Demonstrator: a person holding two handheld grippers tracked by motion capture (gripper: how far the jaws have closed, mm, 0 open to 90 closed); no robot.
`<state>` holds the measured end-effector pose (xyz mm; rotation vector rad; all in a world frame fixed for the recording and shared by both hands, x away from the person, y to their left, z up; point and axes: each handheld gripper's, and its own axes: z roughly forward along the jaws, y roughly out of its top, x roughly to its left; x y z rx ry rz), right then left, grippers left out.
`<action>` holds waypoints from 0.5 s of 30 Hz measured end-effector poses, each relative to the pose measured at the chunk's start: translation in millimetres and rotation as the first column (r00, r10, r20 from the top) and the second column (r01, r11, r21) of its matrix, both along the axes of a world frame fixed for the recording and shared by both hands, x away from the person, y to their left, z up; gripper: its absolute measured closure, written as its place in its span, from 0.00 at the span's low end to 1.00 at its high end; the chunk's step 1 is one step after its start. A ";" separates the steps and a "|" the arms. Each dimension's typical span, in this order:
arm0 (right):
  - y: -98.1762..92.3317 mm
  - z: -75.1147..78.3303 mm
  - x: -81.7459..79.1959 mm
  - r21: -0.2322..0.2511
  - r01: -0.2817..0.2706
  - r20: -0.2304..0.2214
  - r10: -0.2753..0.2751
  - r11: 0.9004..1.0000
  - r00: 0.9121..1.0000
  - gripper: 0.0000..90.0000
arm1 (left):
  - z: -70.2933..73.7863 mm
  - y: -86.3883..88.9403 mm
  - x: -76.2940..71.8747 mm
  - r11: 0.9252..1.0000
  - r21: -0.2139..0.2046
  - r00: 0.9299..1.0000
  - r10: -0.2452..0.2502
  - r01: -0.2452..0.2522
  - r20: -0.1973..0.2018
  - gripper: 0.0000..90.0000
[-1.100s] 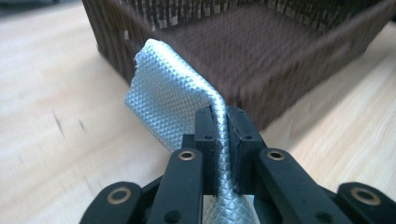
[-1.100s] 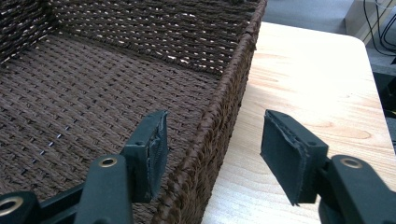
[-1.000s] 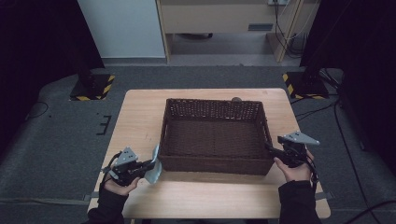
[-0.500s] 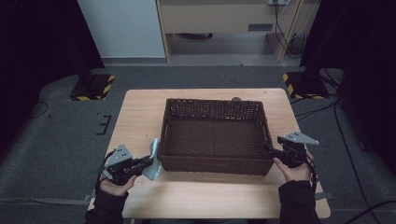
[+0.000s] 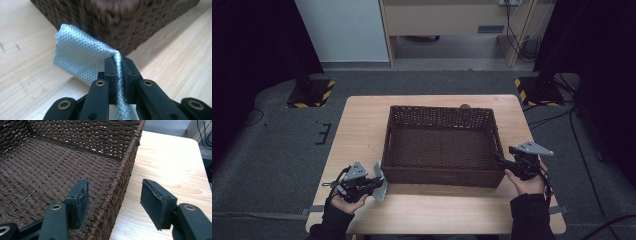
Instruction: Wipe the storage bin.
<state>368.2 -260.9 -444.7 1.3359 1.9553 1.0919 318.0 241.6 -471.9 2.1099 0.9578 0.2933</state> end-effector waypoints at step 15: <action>1.1 0.3 -0.4 -0.003 -0.005 0.000 0.005 1.000 1.000 0.44 | -0.6 16.0 9.4 0.996 0.016 0.997 0.082 -0.082 -0.005 0.92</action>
